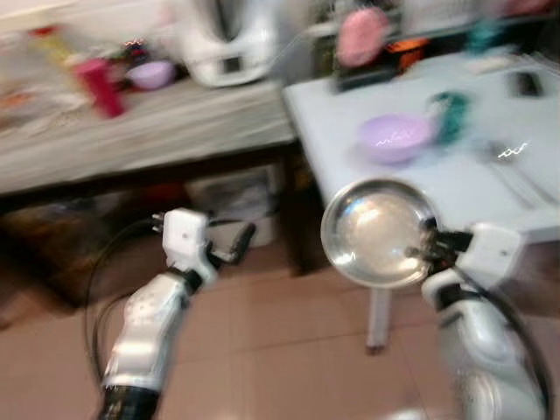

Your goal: Setting the table

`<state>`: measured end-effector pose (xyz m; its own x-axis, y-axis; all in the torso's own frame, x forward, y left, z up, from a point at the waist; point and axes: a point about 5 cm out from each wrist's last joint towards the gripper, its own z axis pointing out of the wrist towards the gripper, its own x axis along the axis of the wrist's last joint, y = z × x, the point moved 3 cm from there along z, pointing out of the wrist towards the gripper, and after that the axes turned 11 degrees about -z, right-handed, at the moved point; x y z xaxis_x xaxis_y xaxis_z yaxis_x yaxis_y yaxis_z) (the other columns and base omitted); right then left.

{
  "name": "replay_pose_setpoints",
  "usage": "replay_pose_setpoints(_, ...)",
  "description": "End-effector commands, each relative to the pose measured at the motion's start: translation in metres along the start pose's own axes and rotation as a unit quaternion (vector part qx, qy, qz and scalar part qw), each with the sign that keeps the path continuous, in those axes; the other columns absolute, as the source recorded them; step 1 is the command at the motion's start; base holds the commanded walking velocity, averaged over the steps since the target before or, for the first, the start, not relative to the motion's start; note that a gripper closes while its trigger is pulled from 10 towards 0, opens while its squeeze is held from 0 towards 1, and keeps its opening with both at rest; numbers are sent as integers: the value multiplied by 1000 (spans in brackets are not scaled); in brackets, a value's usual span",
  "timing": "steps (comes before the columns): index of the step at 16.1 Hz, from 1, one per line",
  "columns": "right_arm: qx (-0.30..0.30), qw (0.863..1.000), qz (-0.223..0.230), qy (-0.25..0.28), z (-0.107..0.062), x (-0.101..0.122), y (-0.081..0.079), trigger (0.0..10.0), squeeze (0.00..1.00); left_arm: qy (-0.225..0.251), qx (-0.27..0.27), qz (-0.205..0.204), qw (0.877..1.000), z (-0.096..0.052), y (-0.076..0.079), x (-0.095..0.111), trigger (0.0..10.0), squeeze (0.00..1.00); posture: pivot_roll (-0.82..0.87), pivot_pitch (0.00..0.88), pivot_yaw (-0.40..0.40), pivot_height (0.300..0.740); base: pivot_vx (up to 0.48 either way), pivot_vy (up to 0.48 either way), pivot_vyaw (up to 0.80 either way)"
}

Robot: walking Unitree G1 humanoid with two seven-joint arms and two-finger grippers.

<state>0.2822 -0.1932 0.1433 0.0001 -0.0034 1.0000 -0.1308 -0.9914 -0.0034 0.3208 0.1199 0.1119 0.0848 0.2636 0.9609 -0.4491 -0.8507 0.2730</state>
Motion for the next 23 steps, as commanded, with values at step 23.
replay_pose_setpoints(23,15,1000,6,20,2,6,-10,10000,0,-2,-10,-8,1000,-2,4,1,10000,0,-237,20,129,740,40,220,172)
